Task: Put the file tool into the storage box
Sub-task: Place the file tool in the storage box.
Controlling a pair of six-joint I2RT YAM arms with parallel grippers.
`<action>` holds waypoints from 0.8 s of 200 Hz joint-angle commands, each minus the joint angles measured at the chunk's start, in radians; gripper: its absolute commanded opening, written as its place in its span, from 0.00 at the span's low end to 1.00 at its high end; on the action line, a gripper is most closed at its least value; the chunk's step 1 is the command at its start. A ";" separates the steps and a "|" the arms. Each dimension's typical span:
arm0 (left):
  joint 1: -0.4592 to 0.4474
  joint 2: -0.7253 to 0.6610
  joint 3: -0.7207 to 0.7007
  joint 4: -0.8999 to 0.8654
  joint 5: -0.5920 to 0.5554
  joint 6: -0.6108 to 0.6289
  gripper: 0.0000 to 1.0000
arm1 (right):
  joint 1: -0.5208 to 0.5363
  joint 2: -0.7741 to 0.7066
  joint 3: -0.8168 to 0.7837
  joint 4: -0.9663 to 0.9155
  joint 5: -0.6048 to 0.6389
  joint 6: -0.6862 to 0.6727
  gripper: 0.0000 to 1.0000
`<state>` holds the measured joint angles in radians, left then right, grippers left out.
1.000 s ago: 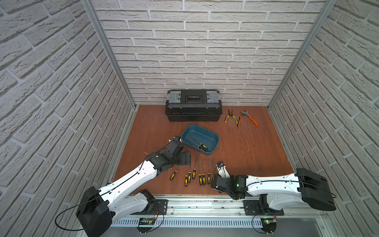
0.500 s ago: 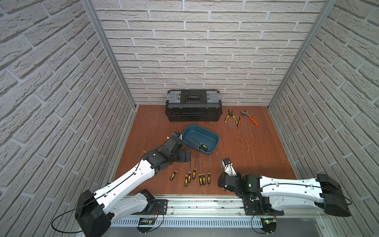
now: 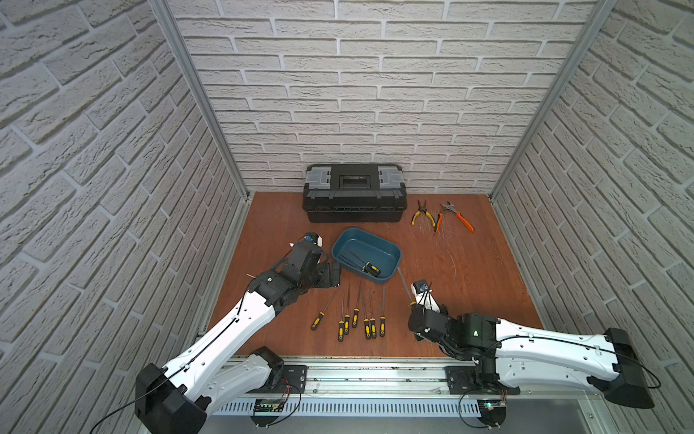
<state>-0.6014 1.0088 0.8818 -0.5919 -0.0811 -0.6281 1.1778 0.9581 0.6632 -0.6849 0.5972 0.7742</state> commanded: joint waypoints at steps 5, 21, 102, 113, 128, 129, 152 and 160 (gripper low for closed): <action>0.012 -0.005 0.015 0.003 0.026 0.016 0.98 | -0.037 -0.020 0.024 0.020 -0.040 -0.088 0.09; 0.023 -0.012 0.013 0.005 0.032 0.019 0.98 | -0.058 -0.003 0.043 0.025 -0.064 -0.116 0.09; 0.137 0.117 0.111 0.089 0.174 0.075 0.98 | -0.301 0.248 0.275 0.115 -0.373 -0.443 0.08; 0.161 0.139 0.124 0.107 0.198 0.077 0.98 | -0.346 0.303 0.320 0.122 -0.427 -0.496 0.08; 0.194 0.169 0.140 0.132 0.235 0.079 0.98 | -0.404 0.384 0.385 0.130 -0.500 -0.568 0.07; 0.196 0.172 0.141 0.134 0.237 0.079 0.98 | -0.408 0.390 0.389 0.131 -0.504 -0.573 0.07; 0.230 0.228 0.178 0.143 0.269 0.092 0.98 | -0.487 0.531 0.515 0.115 -0.596 -0.679 0.07; 0.237 0.246 0.189 0.142 0.275 0.097 0.98 | -0.507 0.584 0.563 0.105 -0.613 -0.710 0.07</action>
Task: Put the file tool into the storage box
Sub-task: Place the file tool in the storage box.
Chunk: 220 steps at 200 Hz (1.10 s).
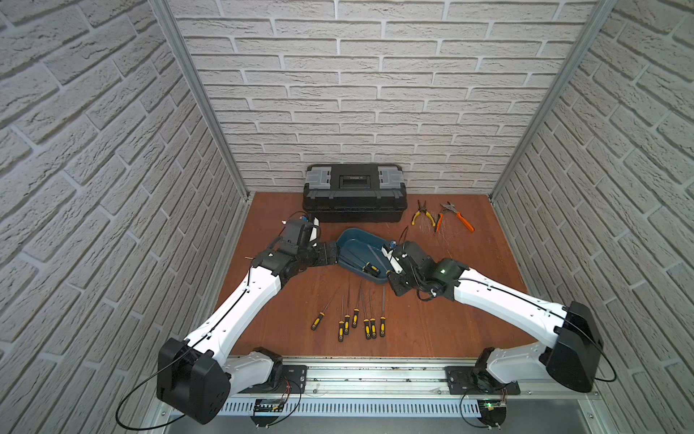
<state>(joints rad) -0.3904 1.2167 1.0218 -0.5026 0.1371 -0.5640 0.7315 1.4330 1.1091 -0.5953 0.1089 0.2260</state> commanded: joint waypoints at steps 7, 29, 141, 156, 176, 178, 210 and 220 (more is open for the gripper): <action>0.034 0.052 0.056 0.054 0.060 0.035 0.98 | -0.072 0.154 0.156 0.009 -0.129 -0.189 0.06; 0.052 0.085 0.067 0.062 0.070 0.038 0.98 | -0.103 0.270 0.245 0.019 -0.139 -0.263 0.05; 0.076 0.206 0.075 0.098 0.077 0.034 0.98 | -0.155 0.538 0.372 0.106 -0.165 -0.349 0.11; 0.075 0.214 0.074 0.100 0.079 0.032 0.98 | -0.154 0.570 0.384 0.103 -0.173 -0.347 0.22; 0.074 0.215 0.065 0.101 0.079 0.027 0.98 | -0.155 0.575 0.385 0.107 -0.174 -0.338 0.35; 0.073 0.214 0.063 0.101 0.080 0.026 0.98 | -0.155 0.574 0.384 0.108 -0.174 -0.338 0.37; 0.072 0.185 0.026 0.105 0.076 0.014 0.98 | -0.155 0.528 0.357 0.128 -0.177 -0.313 0.46; 0.070 0.174 0.013 0.103 0.070 0.013 0.98 | -0.155 0.500 0.344 0.135 -0.183 -0.303 0.47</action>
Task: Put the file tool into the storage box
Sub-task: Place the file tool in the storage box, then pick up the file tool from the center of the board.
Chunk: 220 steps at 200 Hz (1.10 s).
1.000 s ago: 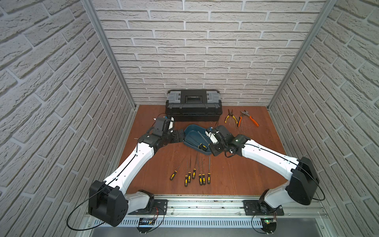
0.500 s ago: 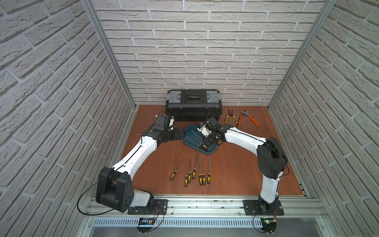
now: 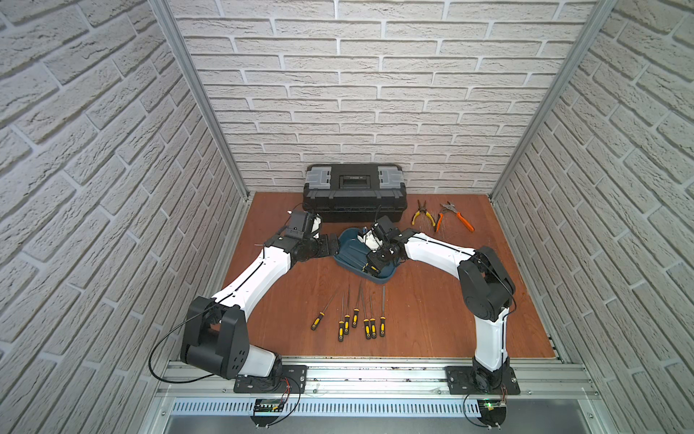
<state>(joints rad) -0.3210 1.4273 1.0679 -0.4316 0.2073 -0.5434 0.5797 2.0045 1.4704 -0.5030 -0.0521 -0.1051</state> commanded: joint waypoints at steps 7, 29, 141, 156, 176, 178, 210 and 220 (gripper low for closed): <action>-0.004 -0.046 -0.041 0.025 -0.007 -0.007 0.98 | -0.003 -0.092 -0.028 0.048 -0.025 0.037 0.47; -0.018 -0.075 -0.065 0.008 -0.030 -0.005 0.98 | -0.001 -0.161 -0.062 0.060 -0.029 0.087 0.47; -0.207 -0.274 -0.277 -0.036 -0.155 -0.076 0.98 | 0.181 -0.687 -0.501 -0.015 0.357 0.634 0.47; -0.245 -0.299 -0.319 -0.033 -0.177 -0.099 0.98 | 0.238 -0.745 -0.581 -0.022 0.388 0.738 0.48; -0.288 -0.328 -0.374 -0.031 -0.190 -0.133 0.98 | 0.308 -0.799 -0.672 -0.018 0.398 0.849 0.48; -0.292 -0.331 -0.378 -0.031 -0.191 -0.136 0.98 | 0.313 -0.802 -0.680 -0.020 0.401 0.859 0.48; -0.358 -0.373 -0.435 -0.045 -0.227 -0.182 0.98 | 0.386 -0.797 -0.771 0.028 0.387 0.999 0.48; -0.373 -0.388 -0.447 -0.048 -0.238 -0.196 0.98 | 0.407 -0.773 -0.779 0.049 0.380 1.022 0.48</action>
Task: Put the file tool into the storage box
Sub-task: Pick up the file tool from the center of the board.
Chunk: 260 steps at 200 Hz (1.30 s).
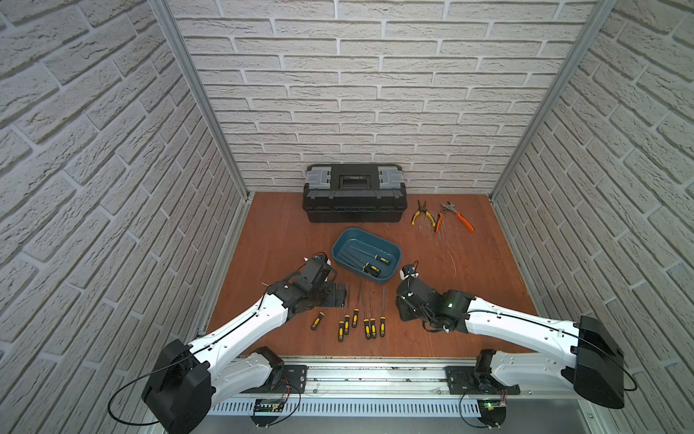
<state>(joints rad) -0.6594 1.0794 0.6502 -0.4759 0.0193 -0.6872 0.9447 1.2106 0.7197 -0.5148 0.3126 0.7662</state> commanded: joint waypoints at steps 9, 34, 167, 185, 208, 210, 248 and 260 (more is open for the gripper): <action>-0.046 -0.052 -0.039 -0.007 -0.060 -0.064 0.98 | 0.058 0.048 -0.023 0.067 0.018 0.165 0.48; -0.051 -0.091 -0.055 -0.013 -0.065 -0.090 0.98 | 0.101 0.135 0.018 0.066 0.039 0.181 0.48; -0.052 -0.141 -0.032 -0.079 -0.110 -0.068 0.98 | 0.168 0.412 0.170 0.021 0.042 0.183 0.48; -0.052 -0.135 -0.026 -0.081 -0.110 -0.064 0.98 | 0.173 0.414 0.168 0.000 0.048 0.188 0.47; -0.052 -0.119 -0.024 -0.072 -0.108 -0.064 0.98 | 0.174 0.400 0.144 -0.012 0.050 0.198 0.46; -0.052 -0.118 -0.023 -0.071 -0.107 -0.063 0.98 | 0.174 0.397 0.142 -0.011 0.049 0.199 0.46; -0.052 -0.086 -0.004 -0.056 -0.099 -0.060 0.98 | 0.175 0.392 0.112 0.040 0.006 0.182 0.46; -0.052 -0.082 0.002 -0.056 -0.096 -0.058 0.98 | 0.176 0.407 0.116 0.035 0.004 0.184 0.45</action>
<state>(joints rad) -0.7082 0.9894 0.6174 -0.5491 -0.0742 -0.7601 1.1103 1.6192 0.8402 -0.4953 0.3233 0.9421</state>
